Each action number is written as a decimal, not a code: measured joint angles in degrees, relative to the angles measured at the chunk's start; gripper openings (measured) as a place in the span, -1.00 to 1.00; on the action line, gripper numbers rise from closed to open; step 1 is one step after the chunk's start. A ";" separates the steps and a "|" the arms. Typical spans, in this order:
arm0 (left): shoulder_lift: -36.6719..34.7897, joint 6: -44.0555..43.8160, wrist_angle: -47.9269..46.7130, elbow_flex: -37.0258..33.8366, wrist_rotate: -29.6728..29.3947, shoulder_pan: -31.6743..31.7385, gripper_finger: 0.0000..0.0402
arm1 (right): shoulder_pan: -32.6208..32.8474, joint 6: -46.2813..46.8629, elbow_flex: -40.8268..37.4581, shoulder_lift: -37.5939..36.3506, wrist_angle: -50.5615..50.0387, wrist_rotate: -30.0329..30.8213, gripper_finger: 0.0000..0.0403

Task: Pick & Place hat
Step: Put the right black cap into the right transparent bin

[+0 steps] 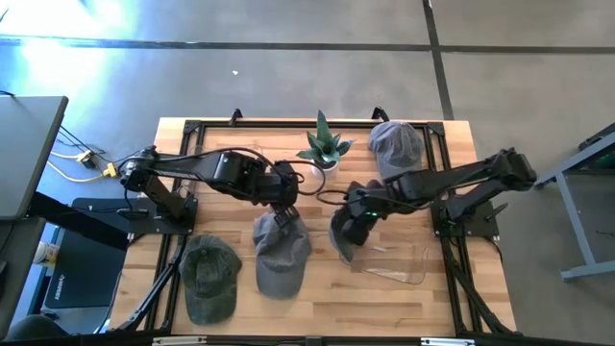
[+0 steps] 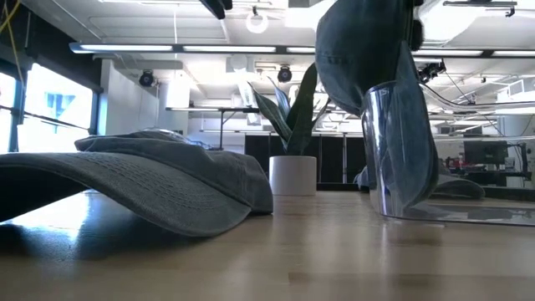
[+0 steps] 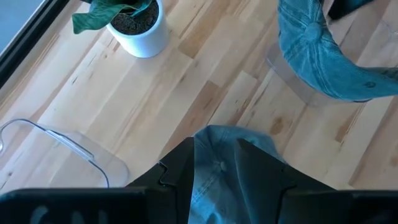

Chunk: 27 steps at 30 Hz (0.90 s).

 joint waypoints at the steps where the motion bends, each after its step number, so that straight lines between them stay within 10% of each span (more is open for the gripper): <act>1: 0.00 -0.01 0.07 0.00 -0.22 0.00 -0.45 | -0.45 -0.90 0.00 0.96 2.42 0.34 -0.99; 11: 0.00 0.36 -0.34 2.03 1.08 -0.48 -0.45 | -0.54 -14.14 -0.02 4.88 11.73 2.67 -0.98; 27: 0.00 1.78 -3.69 3.10 -1.53 -0.37 -0.45 | 15.10 7.87 0.01 -10.33 -15.13 -11.41 -0.98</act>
